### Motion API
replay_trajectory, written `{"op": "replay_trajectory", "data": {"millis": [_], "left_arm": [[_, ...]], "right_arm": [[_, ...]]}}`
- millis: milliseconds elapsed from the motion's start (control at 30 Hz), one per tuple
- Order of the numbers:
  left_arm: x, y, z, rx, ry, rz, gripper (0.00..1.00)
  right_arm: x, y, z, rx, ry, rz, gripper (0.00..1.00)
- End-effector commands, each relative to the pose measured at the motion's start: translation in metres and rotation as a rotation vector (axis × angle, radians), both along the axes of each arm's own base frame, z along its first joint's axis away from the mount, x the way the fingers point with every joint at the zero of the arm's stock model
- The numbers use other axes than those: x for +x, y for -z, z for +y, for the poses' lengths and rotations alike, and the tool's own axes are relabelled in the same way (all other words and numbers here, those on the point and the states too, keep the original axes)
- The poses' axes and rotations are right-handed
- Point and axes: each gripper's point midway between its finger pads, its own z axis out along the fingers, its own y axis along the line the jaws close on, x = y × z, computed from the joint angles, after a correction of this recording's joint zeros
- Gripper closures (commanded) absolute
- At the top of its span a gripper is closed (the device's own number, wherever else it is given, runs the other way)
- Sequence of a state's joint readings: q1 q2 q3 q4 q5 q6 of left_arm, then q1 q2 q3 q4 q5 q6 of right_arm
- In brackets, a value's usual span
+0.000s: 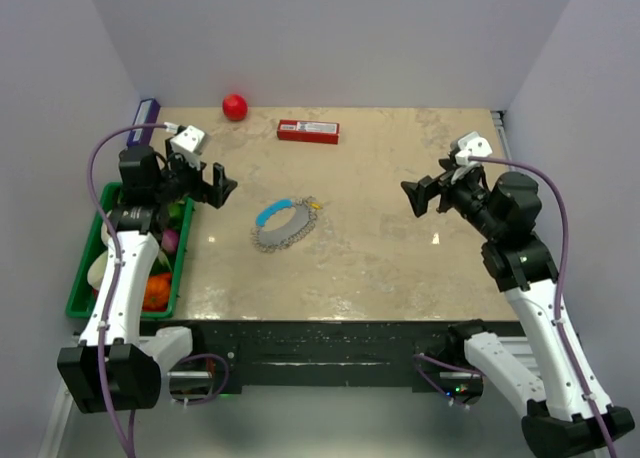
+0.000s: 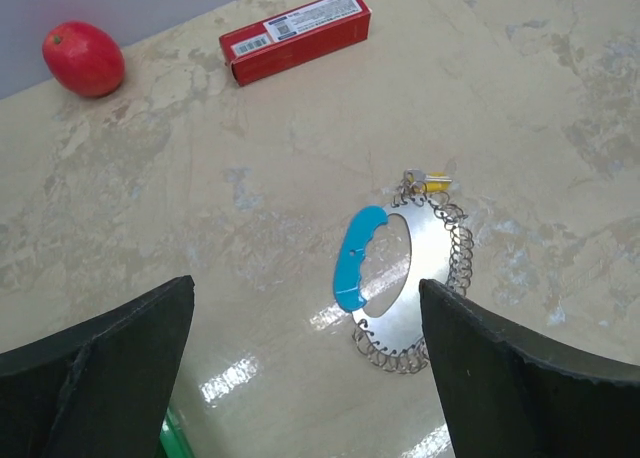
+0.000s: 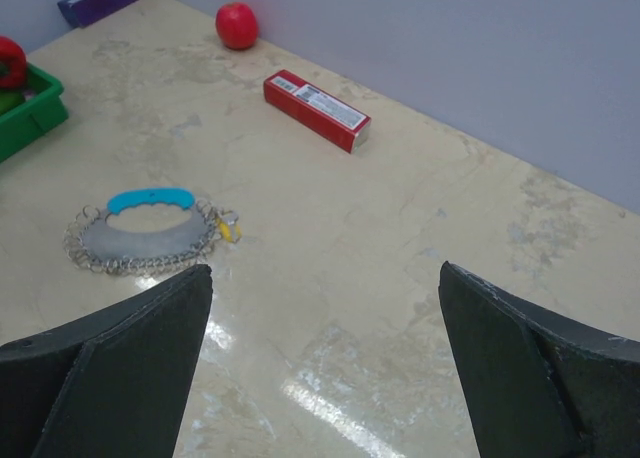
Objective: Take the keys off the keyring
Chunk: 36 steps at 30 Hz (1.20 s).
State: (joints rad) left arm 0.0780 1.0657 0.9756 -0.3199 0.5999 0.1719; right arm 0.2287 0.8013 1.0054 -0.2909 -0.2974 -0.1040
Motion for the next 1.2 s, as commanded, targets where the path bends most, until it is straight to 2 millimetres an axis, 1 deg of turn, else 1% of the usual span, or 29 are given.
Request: {"op": "replay_trajectory", "data": {"millis": [0,67,167,333,433,500,533,567,600,633,667,700,767,800,833,900,933,1000,1033,1167], "left_arm": [[0.002,0.000,-0.005,-0.018,0.034,-0.001,0.01],[0.002,0.001,-0.005,-0.012,0.042,0.000,0.01],[0.000,0.006,-0.008,-0.009,0.067,0.007,0.01],[-0.001,0.013,-0.016,0.010,0.150,0.018,0.01],[0.004,0.027,-0.019,0.048,0.178,0.058,0.01],[0.010,0.040,-0.019,0.093,0.167,0.095,0.01],[0.014,0.043,-0.019,0.116,0.165,0.096,0.01],[0.018,0.051,-0.018,0.129,0.158,0.116,0.01],[0.019,0.055,-0.024,0.150,0.163,0.121,0.01],[0.021,0.058,-0.027,0.162,0.167,0.123,0.01],[0.024,0.066,-0.031,0.173,0.174,0.139,0.01],[0.026,0.070,-0.040,0.202,0.183,0.145,0.01],[0.034,0.081,-0.049,0.236,0.184,0.164,0.01],[0.035,0.083,-0.060,0.238,0.207,0.165,0.01],[0.042,0.087,-0.066,0.229,0.212,0.177,0.01],[0.049,0.090,-0.075,0.213,0.222,0.187,0.01],[0.059,0.094,-0.079,0.208,0.226,0.201,0.01],[0.068,0.100,-0.087,0.207,0.239,0.220,0.01],[0.076,0.106,-0.092,0.209,0.250,0.240,0.01],[0.093,0.118,-0.110,0.203,0.286,0.275,0.01]], "right_arm": [[-0.002,-0.012,0.000,-0.005,-0.009,-0.094,0.01],[-0.001,-0.004,-0.001,-0.050,-0.019,-0.111,0.01],[0.000,0.001,0.001,-0.085,-0.044,-0.118,0.01],[0.007,0.007,-0.003,-0.116,-0.022,-0.102,0.01],[0.012,0.010,-0.006,-0.134,0.000,-0.092,0.01],[0.015,0.013,-0.007,-0.145,0.004,-0.071,0.01],[0.016,0.014,-0.008,-0.150,0.009,-0.066,0.01],[0.016,0.011,-0.008,-0.152,0.010,-0.064,0.01],[0.017,0.016,-0.008,-0.161,0.006,-0.041,0.01],[0.017,0.015,-0.009,-0.166,0.010,-0.039,0.01],[0.018,0.017,-0.010,-0.172,0.018,-0.029,0.01],[0.018,0.019,-0.011,-0.174,0.019,-0.022,0.01],[0.020,0.022,-0.011,-0.178,0.024,-0.015,0.01],[0.021,0.023,-0.011,-0.174,0.026,-0.010,0.01],[0.021,0.026,-0.011,-0.173,0.029,-0.004,0.01],[0.022,0.029,-0.012,-0.163,0.034,-0.002,0.01],[0.022,0.032,-0.011,-0.163,0.034,0.003,0.01],[0.023,0.033,-0.011,-0.160,0.034,0.000,0.01],[0.023,0.037,-0.011,-0.162,0.037,0.006,0.01],[0.024,0.038,-0.013,-0.163,0.046,0.003,0.01]]}}
